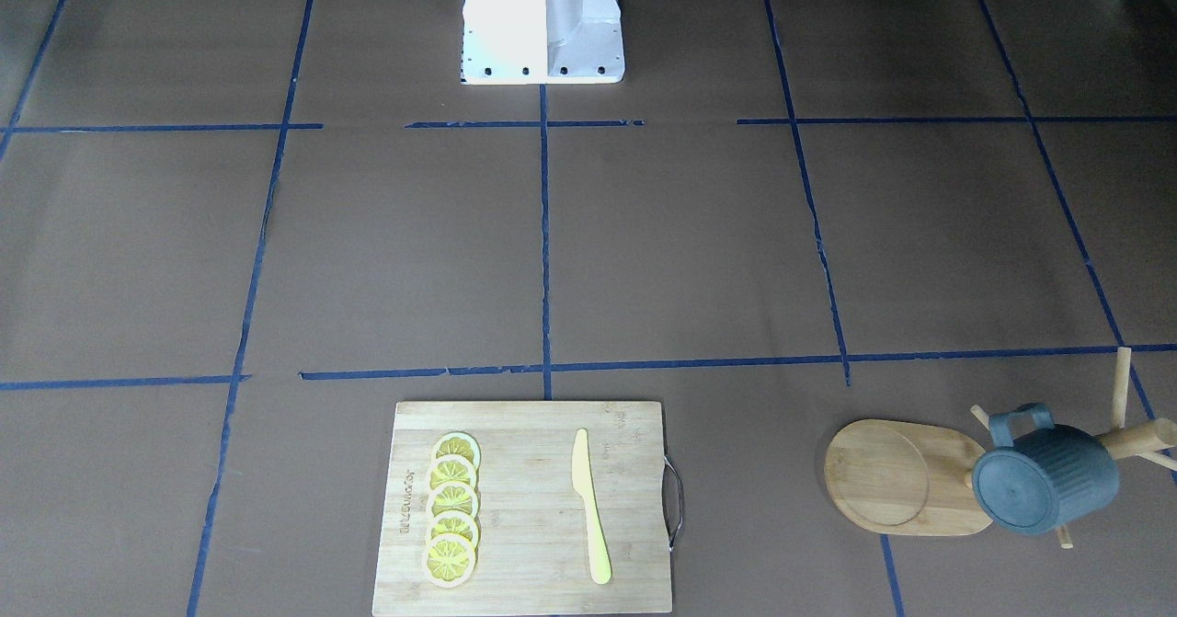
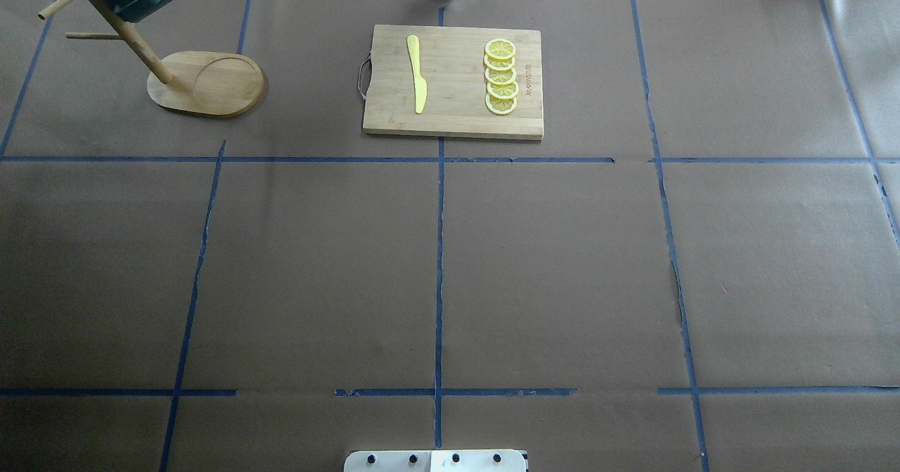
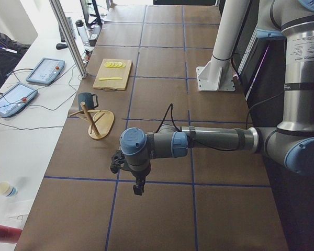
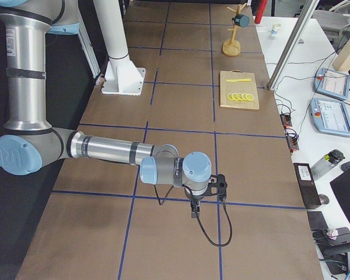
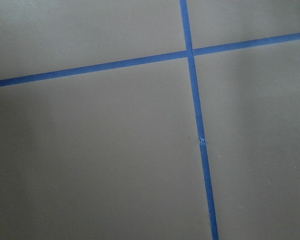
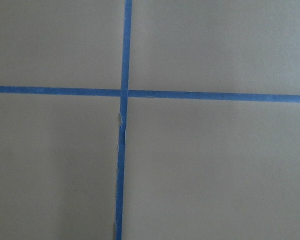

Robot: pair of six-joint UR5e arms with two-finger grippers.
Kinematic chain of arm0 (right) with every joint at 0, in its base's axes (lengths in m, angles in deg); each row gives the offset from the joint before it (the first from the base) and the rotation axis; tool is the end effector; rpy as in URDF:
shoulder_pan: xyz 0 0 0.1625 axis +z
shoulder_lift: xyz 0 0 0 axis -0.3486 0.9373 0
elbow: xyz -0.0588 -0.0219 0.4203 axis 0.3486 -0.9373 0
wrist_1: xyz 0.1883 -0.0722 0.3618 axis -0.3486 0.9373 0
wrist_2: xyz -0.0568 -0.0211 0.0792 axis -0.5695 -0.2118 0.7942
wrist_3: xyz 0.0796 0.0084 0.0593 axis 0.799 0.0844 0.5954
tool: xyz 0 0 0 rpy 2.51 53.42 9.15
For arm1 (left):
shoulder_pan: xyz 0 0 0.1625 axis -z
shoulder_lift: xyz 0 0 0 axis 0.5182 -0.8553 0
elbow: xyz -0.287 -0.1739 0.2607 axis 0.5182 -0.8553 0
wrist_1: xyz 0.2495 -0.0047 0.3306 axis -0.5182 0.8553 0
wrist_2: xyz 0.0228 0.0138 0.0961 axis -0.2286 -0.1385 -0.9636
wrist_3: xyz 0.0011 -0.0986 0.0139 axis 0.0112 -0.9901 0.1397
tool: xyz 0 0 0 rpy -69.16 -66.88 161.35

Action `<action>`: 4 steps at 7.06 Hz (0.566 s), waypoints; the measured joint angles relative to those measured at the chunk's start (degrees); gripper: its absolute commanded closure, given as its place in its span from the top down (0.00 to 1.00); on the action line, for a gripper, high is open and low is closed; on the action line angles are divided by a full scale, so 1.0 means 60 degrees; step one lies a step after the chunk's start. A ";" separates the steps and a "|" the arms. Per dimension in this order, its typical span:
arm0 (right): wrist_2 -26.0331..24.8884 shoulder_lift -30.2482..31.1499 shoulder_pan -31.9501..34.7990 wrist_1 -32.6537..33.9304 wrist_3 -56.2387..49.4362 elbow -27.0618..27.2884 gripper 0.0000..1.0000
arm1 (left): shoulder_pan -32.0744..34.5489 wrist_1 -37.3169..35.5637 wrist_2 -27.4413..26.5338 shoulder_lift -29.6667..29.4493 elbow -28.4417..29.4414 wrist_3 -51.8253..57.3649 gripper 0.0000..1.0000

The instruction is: Hang cup on storage rack

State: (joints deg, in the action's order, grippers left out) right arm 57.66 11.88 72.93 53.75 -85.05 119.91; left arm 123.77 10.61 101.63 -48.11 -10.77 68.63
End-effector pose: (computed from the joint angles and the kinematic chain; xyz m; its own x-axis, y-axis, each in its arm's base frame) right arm 0.0885 -0.4631 0.6846 0.6943 -0.0136 0.7196 -0.0355 0.9980 0.0531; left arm -0.0855 -0.4517 0.6577 0.7163 0.1459 -0.6824 -0.1287 0.9887 0.0764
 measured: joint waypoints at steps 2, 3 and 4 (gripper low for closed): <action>0.0158 -0.0210 0.0196 0.0782 -0.0031 0.0104 1.00 | 0.0003 0.0001 0.0014 0.0000 0.0024 0.0000 1.00; 0.0169 -0.0263 0.0231 0.1007 -0.0086 0.0123 1.00 | 0.0002 0.0001 0.0018 0.0000 0.0028 -0.0005 1.00; 0.0157 -0.0252 0.0242 0.1073 -0.0121 0.0132 1.00 | 0.0001 0.0002 0.0019 0.0000 0.0031 -0.0009 1.00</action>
State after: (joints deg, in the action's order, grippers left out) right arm 58.60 10.37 74.38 60.18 -85.77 120.70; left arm 123.77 10.62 101.74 -48.11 -10.58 68.58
